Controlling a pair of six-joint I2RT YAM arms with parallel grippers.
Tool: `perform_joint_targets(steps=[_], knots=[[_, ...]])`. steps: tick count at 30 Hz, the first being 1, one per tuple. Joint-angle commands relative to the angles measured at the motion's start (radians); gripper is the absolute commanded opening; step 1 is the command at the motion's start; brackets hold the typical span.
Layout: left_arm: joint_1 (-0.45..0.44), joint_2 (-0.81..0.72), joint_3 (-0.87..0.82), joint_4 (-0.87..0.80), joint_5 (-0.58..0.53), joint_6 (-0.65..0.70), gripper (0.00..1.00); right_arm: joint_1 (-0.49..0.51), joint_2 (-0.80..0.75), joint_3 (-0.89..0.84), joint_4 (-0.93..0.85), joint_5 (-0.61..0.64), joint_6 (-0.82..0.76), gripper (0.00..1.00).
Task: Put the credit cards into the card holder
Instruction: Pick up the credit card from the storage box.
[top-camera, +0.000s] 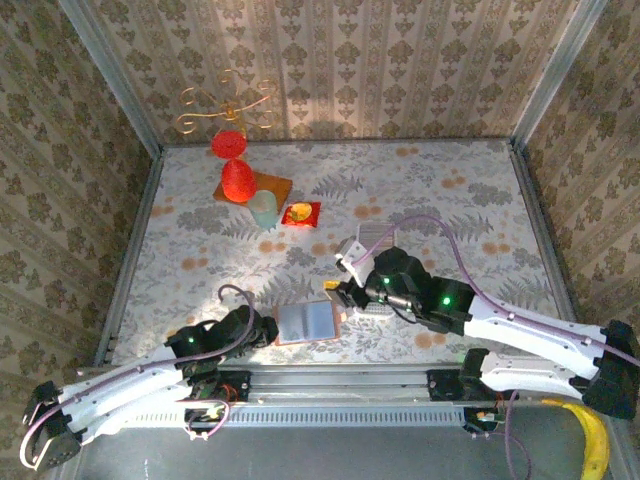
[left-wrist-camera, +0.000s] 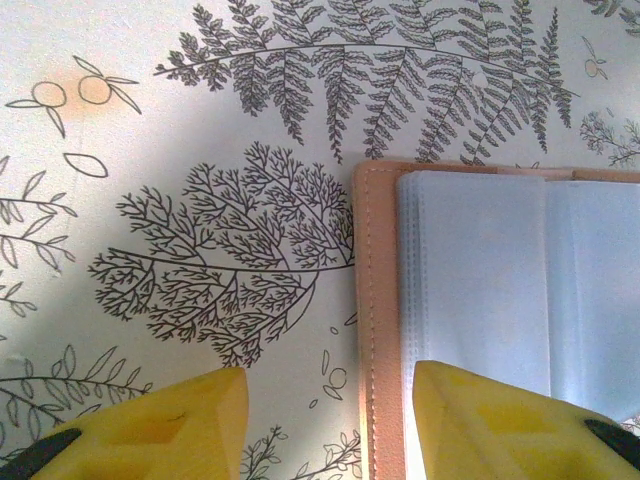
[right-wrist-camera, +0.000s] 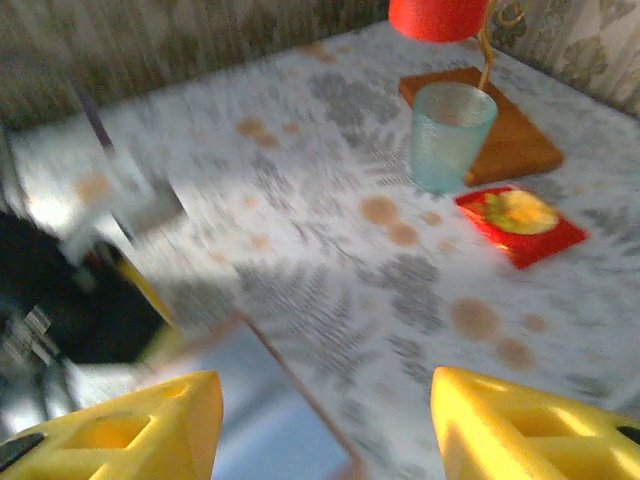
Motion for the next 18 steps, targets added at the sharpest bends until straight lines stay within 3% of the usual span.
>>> perform_joint_targets(steps=[1, 5, 9, 11, 13, 18], knots=[[0.008, 0.022, 0.02, 0.019, 0.014, 0.036, 0.47, -0.064, 0.025, 0.029, -0.323, -0.004, -0.506, 0.59], [0.008, 0.058, 0.027, 0.033, 0.024, 0.048, 0.46, -0.146, 0.068, -0.002, -0.379, 0.043, -0.74, 0.59], [0.007, 0.083, 0.03, 0.047, 0.04, 0.053, 0.46, -0.22, 0.086, -0.059, -0.323, -0.006, -0.888, 0.61], [0.006, 0.09, 0.03, 0.056, 0.049, 0.057, 0.46, -0.246, 0.099, -0.085, -0.261, -0.016, -0.914, 0.65], [0.006, 0.093, 0.032, 0.056, 0.051, 0.058, 0.45, -0.256, 0.122, -0.091, -0.23, -0.007, -0.922, 0.82], [0.007, 0.09, 0.032, 0.056, 0.051, 0.058, 0.45, -0.257, 0.191, -0.091, -0.166, 0.016, -0.944, 0.86]])
